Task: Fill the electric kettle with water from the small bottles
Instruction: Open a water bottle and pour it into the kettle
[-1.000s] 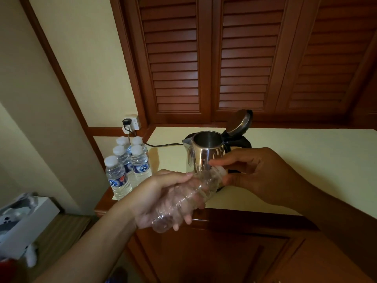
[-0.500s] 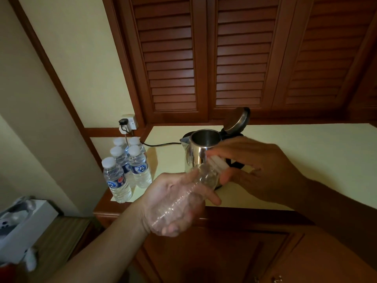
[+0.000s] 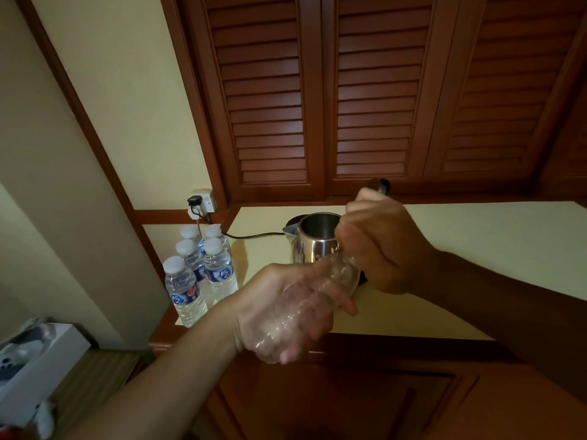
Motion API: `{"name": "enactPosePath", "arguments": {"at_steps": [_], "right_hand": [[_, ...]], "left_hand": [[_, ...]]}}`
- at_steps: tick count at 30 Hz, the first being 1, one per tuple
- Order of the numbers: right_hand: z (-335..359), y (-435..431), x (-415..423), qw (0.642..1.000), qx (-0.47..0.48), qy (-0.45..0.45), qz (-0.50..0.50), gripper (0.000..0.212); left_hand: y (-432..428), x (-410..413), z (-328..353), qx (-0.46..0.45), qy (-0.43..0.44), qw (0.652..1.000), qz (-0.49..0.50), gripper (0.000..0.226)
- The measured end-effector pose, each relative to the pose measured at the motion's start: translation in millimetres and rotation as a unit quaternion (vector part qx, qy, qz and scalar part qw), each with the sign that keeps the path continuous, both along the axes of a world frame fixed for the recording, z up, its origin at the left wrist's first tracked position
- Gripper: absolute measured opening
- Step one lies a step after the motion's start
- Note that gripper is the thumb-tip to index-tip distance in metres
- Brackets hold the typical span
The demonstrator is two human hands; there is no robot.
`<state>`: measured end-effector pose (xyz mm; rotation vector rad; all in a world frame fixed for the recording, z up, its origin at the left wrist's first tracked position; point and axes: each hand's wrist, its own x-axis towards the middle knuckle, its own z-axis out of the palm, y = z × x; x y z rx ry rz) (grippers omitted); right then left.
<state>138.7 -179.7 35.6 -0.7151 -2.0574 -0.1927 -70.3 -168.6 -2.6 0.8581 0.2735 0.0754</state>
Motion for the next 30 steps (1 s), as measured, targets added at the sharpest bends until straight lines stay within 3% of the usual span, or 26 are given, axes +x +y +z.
{"name": "enactPosePath", "arguments": {"at_steps": [2,3,4,6,8,10,11,12,13,16,18,21,26,30], "right_hand": [[-4,3,5,0.998,-0.067,0.002,-0.017,0.044],[-5,5,8,0.993,-0.111,0.006,-0.028,0.045],[-9,6,10,0.987,-0.159,0.014,-0.034,0.048],[-15,8,15,0.968,-0.246,0.037,-0.047,0.054],[-17,8,16,0.948,-0.304,0.047,-0.087,0.059],[-17,5,16,0.921,-0.365,0.041,-0.129,0.065],[-18,3,17,0.91,-0.386,0.035,-0.147,0.068],[-19,2,19,0.905,-0.393,0.035,-0.16,0.068],[-20,-1,23,0.906,-0.387,0.044,-0.166,0.065],[-22,-5,39,0.905,-0.372,0.119,-0.168,0.046],[-24,-7,53,0.897,-0.379,0.173,-0.148,0.036],[-27,-11,79,0.888,-0.383,0.226,-0.115,0.032],[-39,-16,130,0.871,-0.388,0.269,-0.133,0.032],[-52,-13,180,0.859,-0.376,0.302,-0.173,0.033]], "left_hand": [[-1,1,10,0.102,0.065,0.982,0.147,0.046],[-3,3,14,0.185,0.098,0.952,0.223,0.046],[-7,6,17,0.291,0.145,0.904,0.279,0.049],[-15,11,17,0.491,0.23,0.772,0.331,0.052],[-22,16,8,0.611,0.236,0.664,0.36,0.052],[-25,19,-5,0.671,0.204,0.591,0.399,0.046],[-23,20,-13,0.685,0.191,0.57,0.412,0.041],[-23,24,-19,0.68,0.183,0.571,0.422,0.036],[-22,27,-24,0.656,0.188,0.596,0.425,0.034],[-19,42,-34,0.582,0.218,0.702,0.349,0.03],[-14,55,-43,0.565,0.226,0.742,0.28,0.027],[-5,82,-53,0.555,0.203,0.77,0.243,0.048],[13,147,-64,0.549,0.183,0.761,0.295,0.054],[31,210,-73,0.525,0.162,0.786,0.285,0.054]]}}
